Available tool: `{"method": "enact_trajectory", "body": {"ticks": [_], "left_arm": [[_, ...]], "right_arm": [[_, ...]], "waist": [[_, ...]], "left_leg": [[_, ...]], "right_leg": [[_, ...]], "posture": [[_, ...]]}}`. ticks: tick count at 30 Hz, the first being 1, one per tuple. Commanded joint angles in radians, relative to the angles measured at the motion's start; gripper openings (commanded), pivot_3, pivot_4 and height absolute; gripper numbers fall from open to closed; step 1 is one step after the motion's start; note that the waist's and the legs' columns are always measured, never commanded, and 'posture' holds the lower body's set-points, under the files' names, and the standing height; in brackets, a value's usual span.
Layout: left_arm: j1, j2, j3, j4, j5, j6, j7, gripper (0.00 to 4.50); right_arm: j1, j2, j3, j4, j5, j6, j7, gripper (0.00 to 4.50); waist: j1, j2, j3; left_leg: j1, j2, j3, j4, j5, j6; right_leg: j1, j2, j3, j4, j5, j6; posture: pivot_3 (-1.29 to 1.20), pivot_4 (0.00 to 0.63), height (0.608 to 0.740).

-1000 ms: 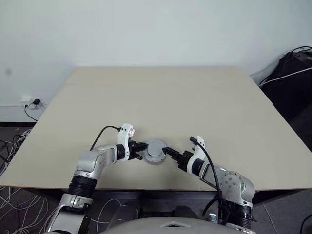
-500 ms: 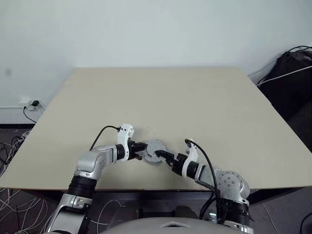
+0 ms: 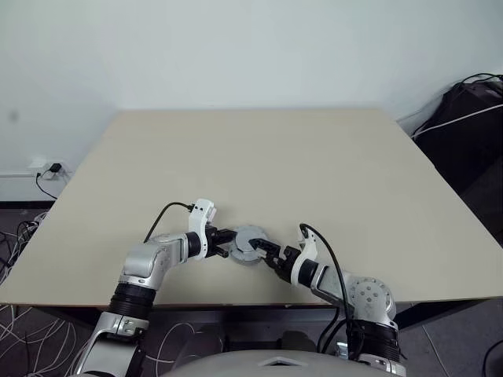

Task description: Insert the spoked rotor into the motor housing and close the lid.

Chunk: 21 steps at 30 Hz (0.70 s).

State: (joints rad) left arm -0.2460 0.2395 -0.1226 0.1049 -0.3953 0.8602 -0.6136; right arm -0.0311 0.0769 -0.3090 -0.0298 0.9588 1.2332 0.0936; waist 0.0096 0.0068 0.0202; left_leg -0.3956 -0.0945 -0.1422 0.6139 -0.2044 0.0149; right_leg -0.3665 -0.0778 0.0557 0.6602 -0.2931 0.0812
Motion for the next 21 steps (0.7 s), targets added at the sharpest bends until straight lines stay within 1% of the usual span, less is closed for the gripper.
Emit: {"method": "enact_trajectory", "body": {"ticks": [1, 5, 10, 11, 14, 19, 21], "left_arm": [[0.01, -0.011, -0.031, -0.015, -0.007, 0.012, -0.019, 0.0], [0.014, -0.01, -0.031, -0.019, -0.005, 0.012, -0.019, 0.0], [0.015, -0.013, -0.031, -0.02, -0.004, 0.014, -0.017, 0.0], [0.015, -0.014, -0.031, -0.02, -0.003, 0.013, -0.017, 0.0], [0.016, -0.016, -0.031, -0.019, -0.001, 0.012, -0.016, 0.0], [0.017, -0.022, -0.028, -0.02, 0.005, 0.011, -0.019, 0.0], [0.018, -0.025, -0.025, -0.02, 0.009, 0.011, -0.021, 0.0]], "right_arm": [[-0.071, 0.138, -0.005, 0.005, 0.067, -0.059, -0.027, 4.45], [-0.074, 0.123, 0.001, -0.019, 0.16, -0.068, -0.017, 4.45], [-0.062, 0.105, 0.038, -0.014, 0.173, -0.08, -0.039, 4.45], [-0.058, 0.101, 0.047, -0.016, 0.177, -0.078, -0.041, 4.28], [-0.047, 0.09, 0.066, -0.024, 0.187, -0.058, -0.051, 3.56], [-0.03, 0.066, 0.08, -0.034, 0.182, -0.022, -0.06, 1.86], [-0.031, 0.066, 0.074, -0.032, 0.182, -0.022, -0.061, 1.35]], "waist": [[-0.001, 0.0, 0.0], [-0.003, 0.002, 0.002], [-0.005, 0.003, 0.002], [-0.005, 0.003, 0.002], [-0.005, 0.003, 0.003], [-0.011, 0.003, 0.004], [-0.011, 0.003, 0.004]], "left_leg": [[0.0, 0.0, 0.0, 0.0, 0.0, 0.0], [0.0, 0.0, 0.0, 0.0, 0.0, 0.0], [-0.001, 0.0, 0.0, -0.001, 0.0, 0.0], [-0.001, 0.0, 0.0, -0.001, 0.0, 0.0], [-0.002, 0.0, 0.0, -0.002, 0.0, 0.0], [-0.003, 0.0, 0.0, -0.002, 0.0, 0.0], [-0.003, 0.0, 0.0, -0.002, 0.0, 0.0]], "right_leg": [[0.0, 0.0, 0.0, 0.0, 0.0, 0.0], [0.0, 0.0, 0.0, 0.0, 0.0, 0.0], [-0.001, 0.0, 0.0, 0.0, 0.0, 0.001], [-0.001, 0.0, 0.0, -0.001, 0.001, 0.001], [-0.003, 0.0, 0.0, -0.001, 0.001, 0.001], [-0.003, 0.0, 0.0, 0.0, 0.001, 0.001], [-0.003, 0.0, 0.0, 0.0, 0.001, 0.001]], "posture": [[0.0, 0.0, 0.74], [0.0, 0.0, 0.74], [0.0, 0.0, 0.74], [0.0, 0.0, 0.74], [0.0, 0.0, 0.74], [0.0, 0.0, 0.74], [0.0, 0.0, 0.74]]}}
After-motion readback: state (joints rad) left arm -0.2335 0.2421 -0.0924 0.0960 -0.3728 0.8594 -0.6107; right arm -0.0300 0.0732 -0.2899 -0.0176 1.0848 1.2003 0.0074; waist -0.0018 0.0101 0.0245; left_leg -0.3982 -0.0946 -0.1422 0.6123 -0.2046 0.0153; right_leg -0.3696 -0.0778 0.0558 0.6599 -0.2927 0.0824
